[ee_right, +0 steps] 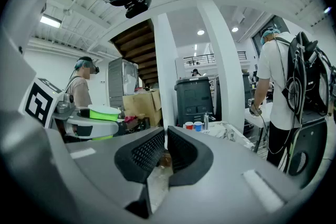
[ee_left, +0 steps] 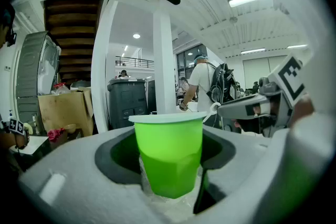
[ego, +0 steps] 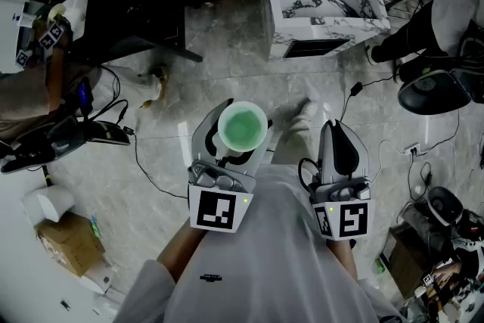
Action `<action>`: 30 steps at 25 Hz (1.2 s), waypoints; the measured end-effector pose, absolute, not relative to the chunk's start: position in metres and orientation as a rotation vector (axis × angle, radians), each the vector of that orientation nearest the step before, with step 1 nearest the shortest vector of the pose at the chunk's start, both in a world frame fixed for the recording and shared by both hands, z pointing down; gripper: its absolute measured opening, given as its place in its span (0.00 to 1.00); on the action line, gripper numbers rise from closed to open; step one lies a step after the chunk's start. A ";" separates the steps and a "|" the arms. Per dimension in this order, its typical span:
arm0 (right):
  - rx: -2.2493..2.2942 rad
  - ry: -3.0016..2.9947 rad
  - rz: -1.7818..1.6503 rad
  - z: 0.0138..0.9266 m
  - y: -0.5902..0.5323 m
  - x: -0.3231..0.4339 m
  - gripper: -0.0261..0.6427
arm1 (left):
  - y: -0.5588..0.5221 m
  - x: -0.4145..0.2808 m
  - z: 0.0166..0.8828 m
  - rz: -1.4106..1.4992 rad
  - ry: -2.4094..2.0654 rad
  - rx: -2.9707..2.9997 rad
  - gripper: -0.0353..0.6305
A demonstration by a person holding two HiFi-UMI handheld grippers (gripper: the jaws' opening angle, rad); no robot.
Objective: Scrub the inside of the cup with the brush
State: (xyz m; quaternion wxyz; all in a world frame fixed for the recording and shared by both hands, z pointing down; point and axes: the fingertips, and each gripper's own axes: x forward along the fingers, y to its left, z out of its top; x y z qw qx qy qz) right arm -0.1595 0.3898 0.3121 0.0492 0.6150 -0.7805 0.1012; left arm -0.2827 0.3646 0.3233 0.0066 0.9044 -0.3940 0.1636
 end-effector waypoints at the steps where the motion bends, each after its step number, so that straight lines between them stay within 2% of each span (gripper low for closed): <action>1: 1.875 -2.366 0.314 0.309 0.396 -0.164 0.08 | 0.370 -0.290 0.320 0.501 -1.222 2.824 0.49; 7: 1.911 -2.337 0.289 0.290 0.402 -0.159 0.08 | 0.371 -0.297 0.311 0.485 -1.212 2.842 0.49; 21: 1.921 -2.489 0.309 0.278 0.320 -0.005 0.08 | 0.298 -0.140 0.286 0.476 -1.330 2.858 0.49; 30: 1.861 -2.518 0.323 0.287 0.281 0.046 0.08 | 0.264 -0.086 0.306 0.514 -1.330 2.814 0.49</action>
